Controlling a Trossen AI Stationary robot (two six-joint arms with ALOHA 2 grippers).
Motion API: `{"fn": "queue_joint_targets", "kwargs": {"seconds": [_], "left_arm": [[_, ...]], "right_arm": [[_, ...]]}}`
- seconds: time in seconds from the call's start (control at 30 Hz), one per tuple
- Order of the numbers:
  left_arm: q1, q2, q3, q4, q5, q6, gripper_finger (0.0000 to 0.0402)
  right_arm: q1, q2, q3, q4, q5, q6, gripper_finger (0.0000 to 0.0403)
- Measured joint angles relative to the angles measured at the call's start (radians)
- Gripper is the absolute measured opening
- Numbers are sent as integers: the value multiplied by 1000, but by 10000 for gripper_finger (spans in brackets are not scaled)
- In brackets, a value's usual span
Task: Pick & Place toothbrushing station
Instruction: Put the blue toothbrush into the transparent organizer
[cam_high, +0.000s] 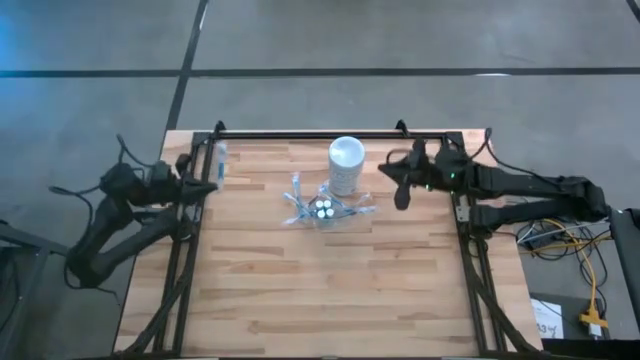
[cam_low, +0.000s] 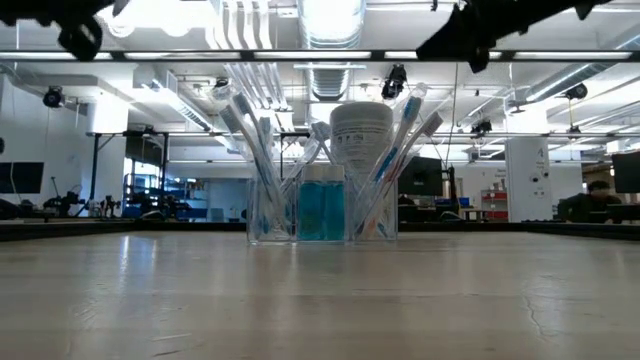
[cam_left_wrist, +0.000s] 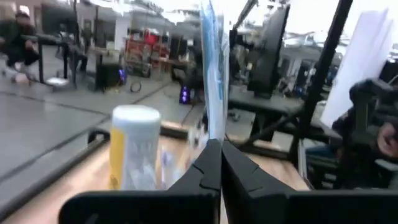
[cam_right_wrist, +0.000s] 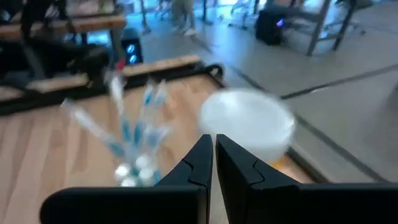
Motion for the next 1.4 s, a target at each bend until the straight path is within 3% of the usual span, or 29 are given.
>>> {"fn": "queue_joint_targets", "kwargs": {"seconds": [0.1, 0.2, 0.37, 0.47, 0.7, 0.77, 0.87, 0.97, 1.07, 1.17, 1.3, 1.4], "left_arm": [[-1, -90, -33, 21, 6, -13, 0], [-3, -79, -59, 8, 22, -22, 0], [-3, -37, -110, 143, 40, -13, 0], [-4, -9, -128, 168, 70, -9, 0], [-5, 32, -164, 237, 98, 42, 0], [-5, 43, -201, 325, 124, 39, 0], [-6, 73, -252, 468, 135, 17, 0], [-6, 125, -280, 617, 139, -15, 0], [-6, 194, -286, 699, 140, -18, 0], [-10, 272, -286, 767, 137, -23, 0], [-23, 382, -286, 882, 100, -27, 0], [-31, 468, -285, 994, 94, -42, 0]], "right_arm": [[-76, 8, 33, 0, -10, 9, 18], [-141, 22, 54, -66, -37, 112, 18], [-237, 55, 99, -136, -280, 298, 18], [-240, 90, 115, -145, -349, 332, 18], [-219, 179, 152, -225, -382, 328, 18], [-180, 194, 166, -267, -328, 277, 18], [-83, 198, 166, -320, -113, 192, 18], [-1, 188, 160, -242, -111, 150, 18], [100, 168, 156, -134, -98, 113, 17], [223, 169, 121, -8, 13, 74, 18], [385, 219, 39, 273, 153, -21, 18], [457, 293, -18, 493, 199, -64, 18]]}}
